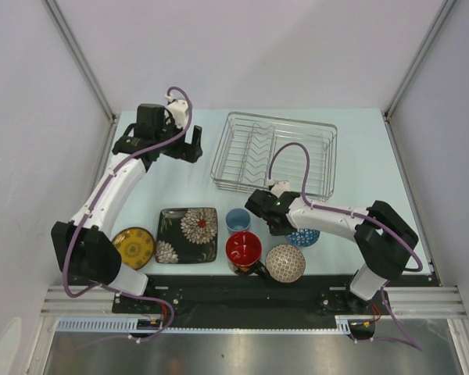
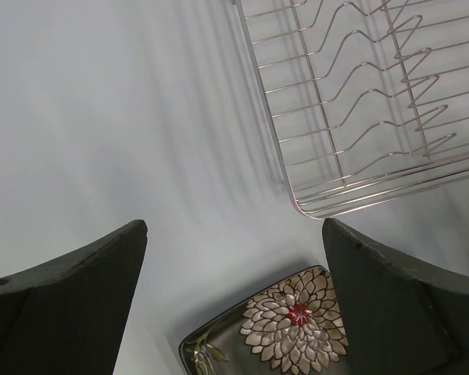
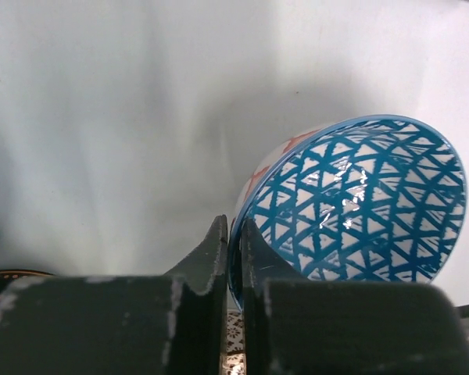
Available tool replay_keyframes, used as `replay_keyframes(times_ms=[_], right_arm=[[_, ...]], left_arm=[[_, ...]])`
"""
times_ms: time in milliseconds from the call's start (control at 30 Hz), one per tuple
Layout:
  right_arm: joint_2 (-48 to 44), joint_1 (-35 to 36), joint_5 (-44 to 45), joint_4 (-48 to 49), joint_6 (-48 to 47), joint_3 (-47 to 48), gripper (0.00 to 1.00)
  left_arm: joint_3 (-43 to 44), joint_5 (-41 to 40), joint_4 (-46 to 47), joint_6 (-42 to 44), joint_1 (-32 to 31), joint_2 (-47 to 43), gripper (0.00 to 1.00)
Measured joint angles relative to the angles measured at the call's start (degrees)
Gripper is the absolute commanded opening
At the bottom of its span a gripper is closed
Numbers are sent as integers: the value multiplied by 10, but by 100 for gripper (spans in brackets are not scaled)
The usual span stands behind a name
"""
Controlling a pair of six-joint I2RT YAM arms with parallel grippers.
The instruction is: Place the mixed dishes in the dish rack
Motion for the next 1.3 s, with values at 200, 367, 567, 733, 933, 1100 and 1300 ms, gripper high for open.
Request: replay_keyframes(times_ms=[200,367,567,733,933,1100,1300], right_arm=[[-16,1,1,-9,-4,2,0],[-66,-1,-16,-2,-8,2,0],[-200,-38,-84,27,-35,2,0],[-288,-112,-209,66,-48,2,0],[-317,-239,-418,208,0,2,0],[-213,-296,-550,436,91,13,0],[5,-302,-615,628,176,97,0]], left_arm=[[-5,0,-1,1,2,-8,100],[-8,0,-3,2,2,-10,100],[-9,0,-3,1,2,-11,100],[-9,-1,-3,1,2,-11,100],[-9,-1,-4,1,2,-11,100],[-9,-6,-10,1,2,-19,100],[-22,-12,-11,2,3,-38,100]])
